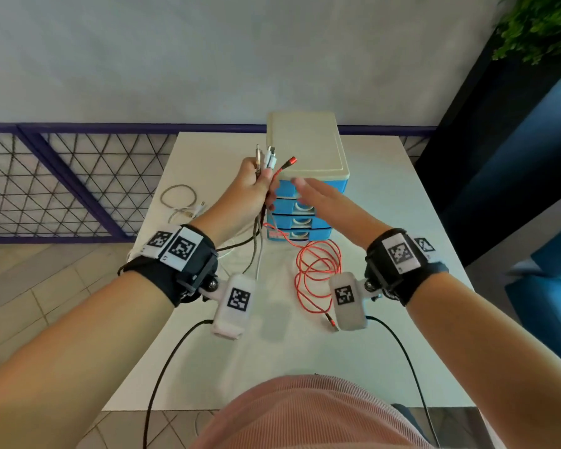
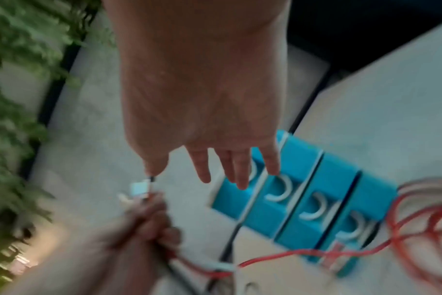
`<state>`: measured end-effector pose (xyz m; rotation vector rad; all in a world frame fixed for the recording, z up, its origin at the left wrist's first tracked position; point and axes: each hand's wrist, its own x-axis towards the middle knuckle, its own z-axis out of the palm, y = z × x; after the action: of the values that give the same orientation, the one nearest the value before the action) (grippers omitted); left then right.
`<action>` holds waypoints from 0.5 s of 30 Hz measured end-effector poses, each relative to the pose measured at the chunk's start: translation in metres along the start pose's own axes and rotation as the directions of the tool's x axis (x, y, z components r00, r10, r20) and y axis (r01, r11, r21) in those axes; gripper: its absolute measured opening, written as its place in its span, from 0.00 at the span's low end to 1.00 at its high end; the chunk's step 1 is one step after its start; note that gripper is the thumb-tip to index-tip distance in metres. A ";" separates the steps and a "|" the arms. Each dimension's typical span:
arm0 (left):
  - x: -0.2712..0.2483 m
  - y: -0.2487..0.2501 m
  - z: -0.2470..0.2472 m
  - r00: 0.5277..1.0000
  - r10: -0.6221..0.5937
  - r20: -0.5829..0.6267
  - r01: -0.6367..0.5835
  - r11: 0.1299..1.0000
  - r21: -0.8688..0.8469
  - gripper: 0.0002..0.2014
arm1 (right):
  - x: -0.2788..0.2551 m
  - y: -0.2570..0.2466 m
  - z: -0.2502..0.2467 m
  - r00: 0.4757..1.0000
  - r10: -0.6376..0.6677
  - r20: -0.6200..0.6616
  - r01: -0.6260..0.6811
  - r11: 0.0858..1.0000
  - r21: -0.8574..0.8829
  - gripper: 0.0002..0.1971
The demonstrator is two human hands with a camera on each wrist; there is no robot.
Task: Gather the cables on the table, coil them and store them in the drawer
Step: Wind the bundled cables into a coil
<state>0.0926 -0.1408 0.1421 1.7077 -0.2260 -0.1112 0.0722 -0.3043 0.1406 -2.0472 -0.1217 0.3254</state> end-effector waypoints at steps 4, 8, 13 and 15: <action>-0.004 0.006 0.007 0.999 0.033 0.011 -0.034 0.996 0.087 0.11 | 0.002 -0.036 0.019 0.994 -0.099 0.045 0.087 0.969 0.230 0.16; -0.007 0.008 0.004 0.999 0.024 0.039 -0.028 0.994 0.109 0.18 | 0.018 -0.037 0.033 0.994 -0.103 -0.032 0.107 0.970 0.218 0.15; -0.010 0.014 -0.002 0.998 -0.046 0.034 0.044 0.997 0.066 0.20 | 0.025 -0.034 0.038 0.957 -0.175 -0.230 0.229 0.944 0.237 0.17; -0.014 0.011 -0.005 0.982 -0.133 0.135 0.112 0.982 0.150 0.22 | 0.024 -0.042 0.033 0.923 -0.173 -0.344 0.277 0.919 0.280 0.18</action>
<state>0.0786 -0.1343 0.1527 1.8571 -0.2399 -0.3176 0.0886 -0.2509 0.1587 -1.7092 -0.1028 -0.1238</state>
